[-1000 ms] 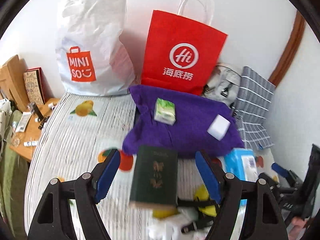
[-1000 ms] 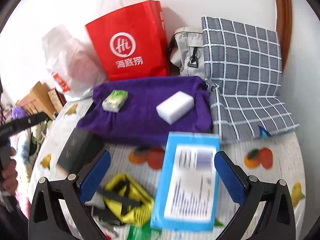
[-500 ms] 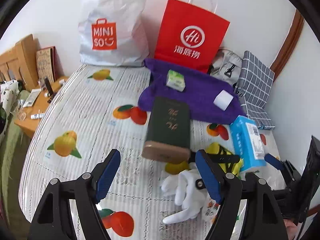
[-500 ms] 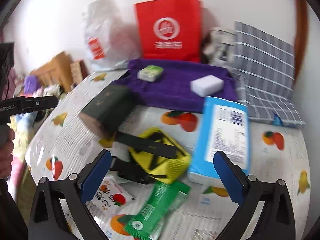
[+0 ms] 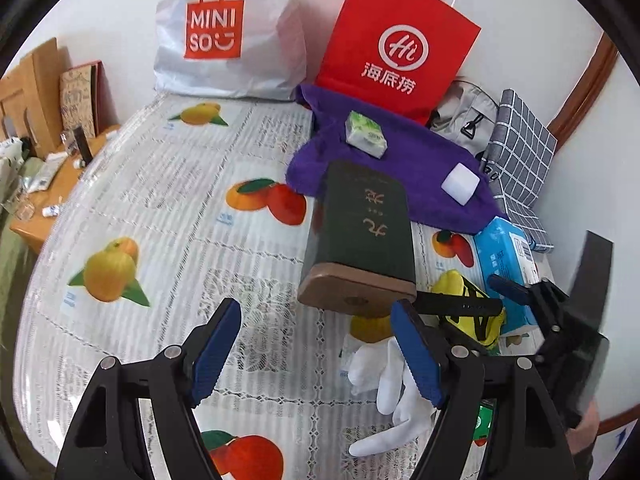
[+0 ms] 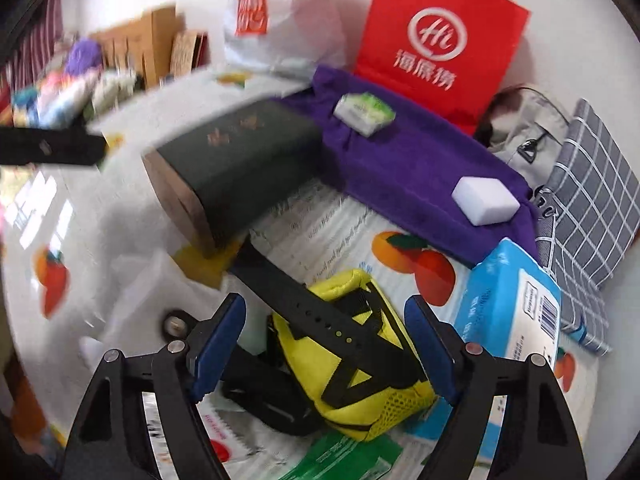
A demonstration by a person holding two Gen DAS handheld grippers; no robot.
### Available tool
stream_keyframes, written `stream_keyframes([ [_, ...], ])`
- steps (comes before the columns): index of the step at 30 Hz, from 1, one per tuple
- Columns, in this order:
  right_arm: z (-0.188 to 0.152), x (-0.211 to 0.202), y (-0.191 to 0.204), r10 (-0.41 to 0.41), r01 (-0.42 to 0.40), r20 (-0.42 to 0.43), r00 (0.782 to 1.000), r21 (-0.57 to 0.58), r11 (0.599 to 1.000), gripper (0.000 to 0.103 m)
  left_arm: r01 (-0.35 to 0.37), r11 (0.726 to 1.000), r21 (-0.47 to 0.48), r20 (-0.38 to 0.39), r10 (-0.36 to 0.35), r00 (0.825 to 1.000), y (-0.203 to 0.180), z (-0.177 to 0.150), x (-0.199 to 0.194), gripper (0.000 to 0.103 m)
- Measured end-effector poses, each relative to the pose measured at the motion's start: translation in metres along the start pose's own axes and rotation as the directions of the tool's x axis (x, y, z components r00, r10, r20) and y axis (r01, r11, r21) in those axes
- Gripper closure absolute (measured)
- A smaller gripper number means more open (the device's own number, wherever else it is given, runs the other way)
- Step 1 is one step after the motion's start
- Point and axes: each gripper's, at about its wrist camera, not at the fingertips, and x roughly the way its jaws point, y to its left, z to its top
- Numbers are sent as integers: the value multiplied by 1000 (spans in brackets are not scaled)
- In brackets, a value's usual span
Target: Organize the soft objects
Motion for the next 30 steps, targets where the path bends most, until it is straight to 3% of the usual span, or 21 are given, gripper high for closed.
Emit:
stream_keyframes([
  [2, -3, 11, 5, -33, 32, -28, 999, -40, 999, 36, 2, 1000, -4, -6, -2, 1000, 3, -2, 4, 27],
  [4, -4, 14, 6, -20, 19, -42, 999, -38, 999, 41, -4, 1000, -7, -10, 4, 1000, 5, -2, 7, 27],
  [7, -4, 6, 4, 41, -42, -50, 998, -9, 999, 79, -15, 1000, -15, -14, 14, 1000, 9, -3, 9, 27],
  [8, -4, 3, 3, 70, -70, -54, 996, 11, 997, 84, -12, 1000, -18, -14, 12, 1000, 11, -3, 8, 27],
  [13, -8, -2, 4, 97, -95, -54, 994, 47, 994, 90, -6, 1000, -23, -7, 6, 1000, 12, -7, 1, 27],
  [15, -10, -6, -1, 127, -122, -43, 991, 99, 988, 99, -6, 1000, -24, -3, 6, 1000, 13, -10, -2, 27],
  [18, -14, -16, -12, 199, -194, -9, 980, 180, 964, 100, -5, 1000, -28, 1, 5, 1000, 13, -13, -7, 27],
  [30, -46, -57, -28, 199, -212, 74, 977, 275, 938, 100, -5, 1000, 1, 8, 5, 1000, -5, -28, -22, 27],
])
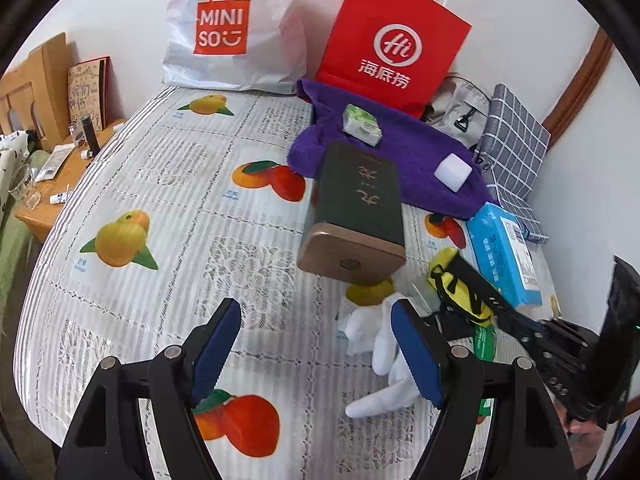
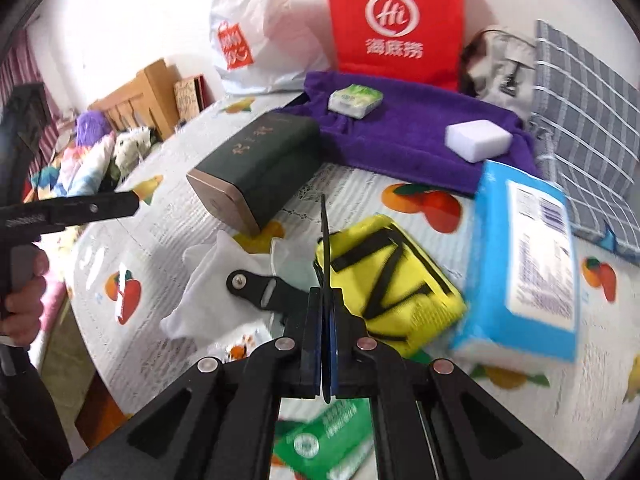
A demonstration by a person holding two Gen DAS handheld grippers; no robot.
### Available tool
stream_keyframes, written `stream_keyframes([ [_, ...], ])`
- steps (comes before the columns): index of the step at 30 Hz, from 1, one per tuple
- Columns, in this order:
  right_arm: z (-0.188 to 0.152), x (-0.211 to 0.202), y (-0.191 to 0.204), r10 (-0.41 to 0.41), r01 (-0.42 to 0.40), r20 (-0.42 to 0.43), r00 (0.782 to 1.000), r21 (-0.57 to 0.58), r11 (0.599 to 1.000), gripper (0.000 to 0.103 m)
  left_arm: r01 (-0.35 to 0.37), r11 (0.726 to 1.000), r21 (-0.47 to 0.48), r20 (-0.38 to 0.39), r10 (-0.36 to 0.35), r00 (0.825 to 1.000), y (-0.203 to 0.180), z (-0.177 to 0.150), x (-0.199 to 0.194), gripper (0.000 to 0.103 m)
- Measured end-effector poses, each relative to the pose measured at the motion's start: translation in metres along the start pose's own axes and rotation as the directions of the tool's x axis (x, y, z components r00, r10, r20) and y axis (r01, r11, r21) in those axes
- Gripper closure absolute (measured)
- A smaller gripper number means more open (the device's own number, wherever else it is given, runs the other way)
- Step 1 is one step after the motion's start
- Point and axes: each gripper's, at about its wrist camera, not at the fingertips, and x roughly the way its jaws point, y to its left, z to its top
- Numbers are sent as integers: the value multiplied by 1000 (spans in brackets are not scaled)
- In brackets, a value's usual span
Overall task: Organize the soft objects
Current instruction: 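Grasp the white gloves with the left gripper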
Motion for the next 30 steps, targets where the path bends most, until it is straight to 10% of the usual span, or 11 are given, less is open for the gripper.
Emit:
stream_keyframes([
  [14, -88, -71, -41, -115, 113, 44, 992, 42, 993, 100, -20, 996, 92, -89, 28, 996, -51, -29, 32, 27],
  [30, -130, -37, -89, -155, 151, 17, 988, 153, 977, 98, -37, 990, 134, -148, 57, 987, -71, -46, 73, 41],
])
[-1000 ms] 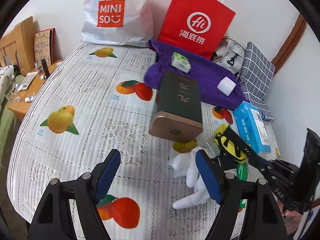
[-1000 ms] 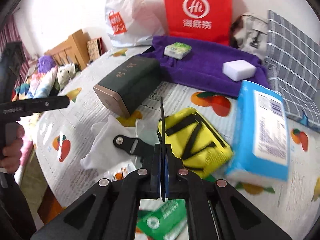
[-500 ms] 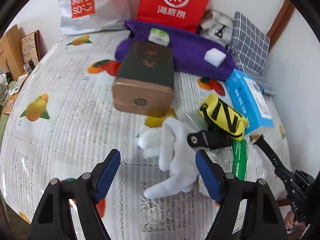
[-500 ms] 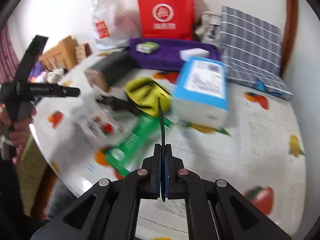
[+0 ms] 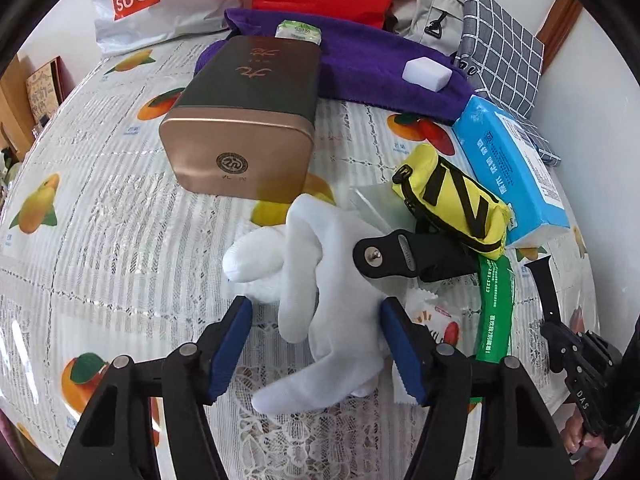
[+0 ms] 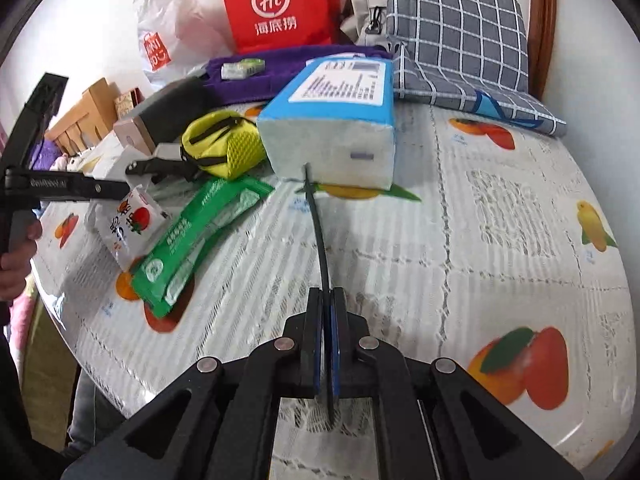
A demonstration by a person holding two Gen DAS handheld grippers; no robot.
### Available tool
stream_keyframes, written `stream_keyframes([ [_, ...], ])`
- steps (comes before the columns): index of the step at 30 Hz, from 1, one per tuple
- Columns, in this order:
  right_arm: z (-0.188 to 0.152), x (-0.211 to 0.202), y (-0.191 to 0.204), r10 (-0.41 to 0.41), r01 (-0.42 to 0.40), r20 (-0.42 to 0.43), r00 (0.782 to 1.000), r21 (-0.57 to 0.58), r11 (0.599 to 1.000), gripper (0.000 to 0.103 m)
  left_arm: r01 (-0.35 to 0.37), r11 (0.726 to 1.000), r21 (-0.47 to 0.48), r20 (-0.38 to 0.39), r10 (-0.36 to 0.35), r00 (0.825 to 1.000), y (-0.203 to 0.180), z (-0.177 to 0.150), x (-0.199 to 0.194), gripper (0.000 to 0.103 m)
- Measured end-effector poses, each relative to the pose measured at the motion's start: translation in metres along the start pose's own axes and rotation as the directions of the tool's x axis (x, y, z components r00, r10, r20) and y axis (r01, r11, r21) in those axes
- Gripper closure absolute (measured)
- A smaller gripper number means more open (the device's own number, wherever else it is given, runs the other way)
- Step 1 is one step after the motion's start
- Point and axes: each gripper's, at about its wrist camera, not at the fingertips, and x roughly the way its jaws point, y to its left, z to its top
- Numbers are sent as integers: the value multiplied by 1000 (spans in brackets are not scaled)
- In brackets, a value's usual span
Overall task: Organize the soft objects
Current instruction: 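Grasp the white gloves with the left gripper, then carry the white gloves in the left gripper over the purple towel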
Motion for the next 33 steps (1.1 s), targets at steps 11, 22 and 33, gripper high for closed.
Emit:
stream_keyframes([
  [11, 13, 10, 2, 29, -29, 7, 1000, 7, 1000, 99, 68, 996, -50, 36, -66, 997, 26, 2, -22, 84],
  [22, 18, 15, 9, 10, -10, 7, 1000, -13, 1000, 98, -7, 996, -84, 19, 8, 1000, 46, -1, -17, 57],
  [33, 25, 2, 13, 37, -37, 24, 999, 15, 999, 100, 96, 994, -60, 115, -89, 989, 41, 3, -37, 89],
])
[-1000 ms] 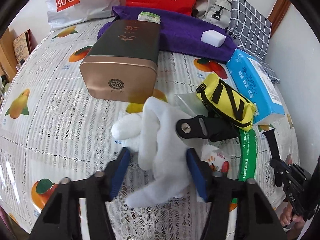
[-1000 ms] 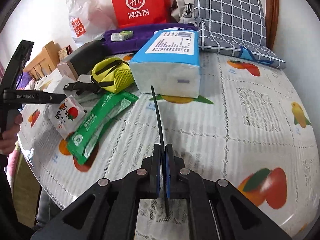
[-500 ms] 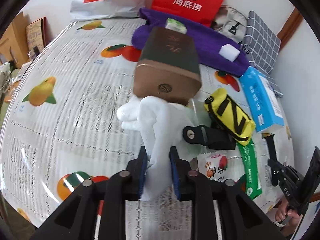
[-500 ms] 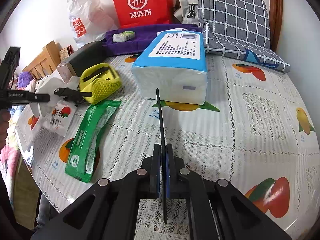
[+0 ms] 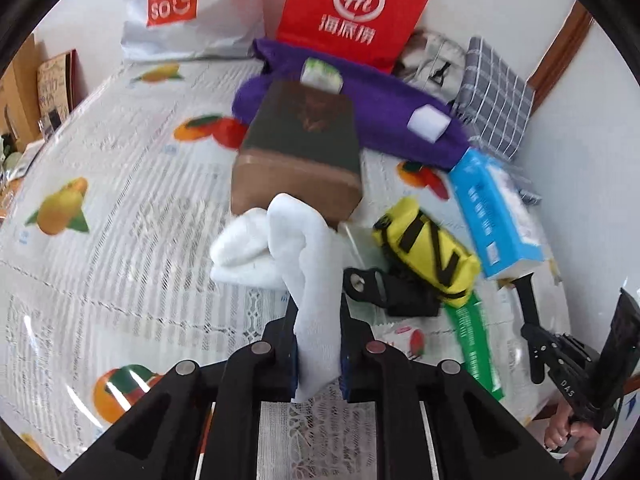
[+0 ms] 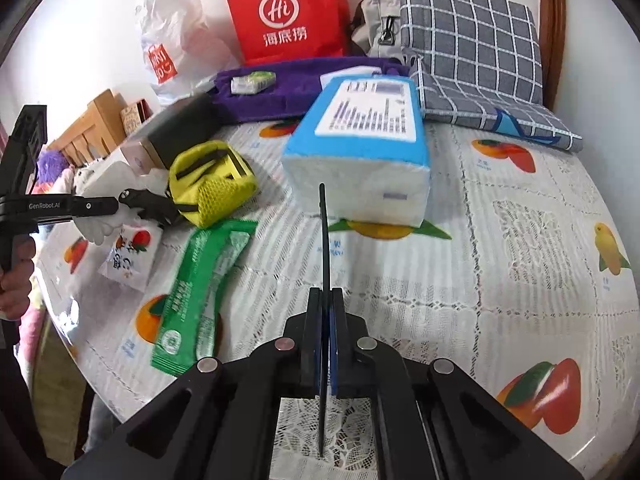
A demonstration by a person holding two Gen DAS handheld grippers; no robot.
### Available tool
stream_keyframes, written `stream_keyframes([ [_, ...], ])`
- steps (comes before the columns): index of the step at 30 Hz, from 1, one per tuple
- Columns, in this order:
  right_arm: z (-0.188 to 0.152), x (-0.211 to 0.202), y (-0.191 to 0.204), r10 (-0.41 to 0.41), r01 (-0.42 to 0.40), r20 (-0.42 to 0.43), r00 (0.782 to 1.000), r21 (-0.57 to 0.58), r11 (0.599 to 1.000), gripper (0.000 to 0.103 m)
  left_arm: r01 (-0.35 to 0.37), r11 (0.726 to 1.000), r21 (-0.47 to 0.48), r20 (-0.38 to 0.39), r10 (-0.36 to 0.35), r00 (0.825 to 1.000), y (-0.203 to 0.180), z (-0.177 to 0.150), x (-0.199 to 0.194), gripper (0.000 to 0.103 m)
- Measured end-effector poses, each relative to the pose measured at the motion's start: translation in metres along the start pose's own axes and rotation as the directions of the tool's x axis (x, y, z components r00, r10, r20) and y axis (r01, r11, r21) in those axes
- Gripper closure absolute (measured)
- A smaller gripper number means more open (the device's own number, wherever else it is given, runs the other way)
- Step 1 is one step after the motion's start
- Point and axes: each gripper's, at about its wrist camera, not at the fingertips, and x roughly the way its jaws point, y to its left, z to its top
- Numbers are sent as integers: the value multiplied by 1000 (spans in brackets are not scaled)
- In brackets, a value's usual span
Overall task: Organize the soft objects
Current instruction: 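Carry the white gloves in the left gripper over the purple towel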
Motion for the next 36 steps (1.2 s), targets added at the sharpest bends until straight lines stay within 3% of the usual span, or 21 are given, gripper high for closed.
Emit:
stream_keyframes([
  [5, 11, -13, 5, 9, -10, 17, 1000, 2, 1000, 100, 6, 1000, -20, 51, -5, 999, 6, 8, -28, 90],
  [18, 40, -40, 3, -62, 59, 60, 996, 53, 997, 100, -1, 999, -43, 154, 7, 988, 14, 18, -83, 90],
  [36, 96, -47, -5, -81, 73, 96, 992, 91, 993, 100, 30, 1000, 5, 191, -30, 981, -12, 55, -92, 90],
])
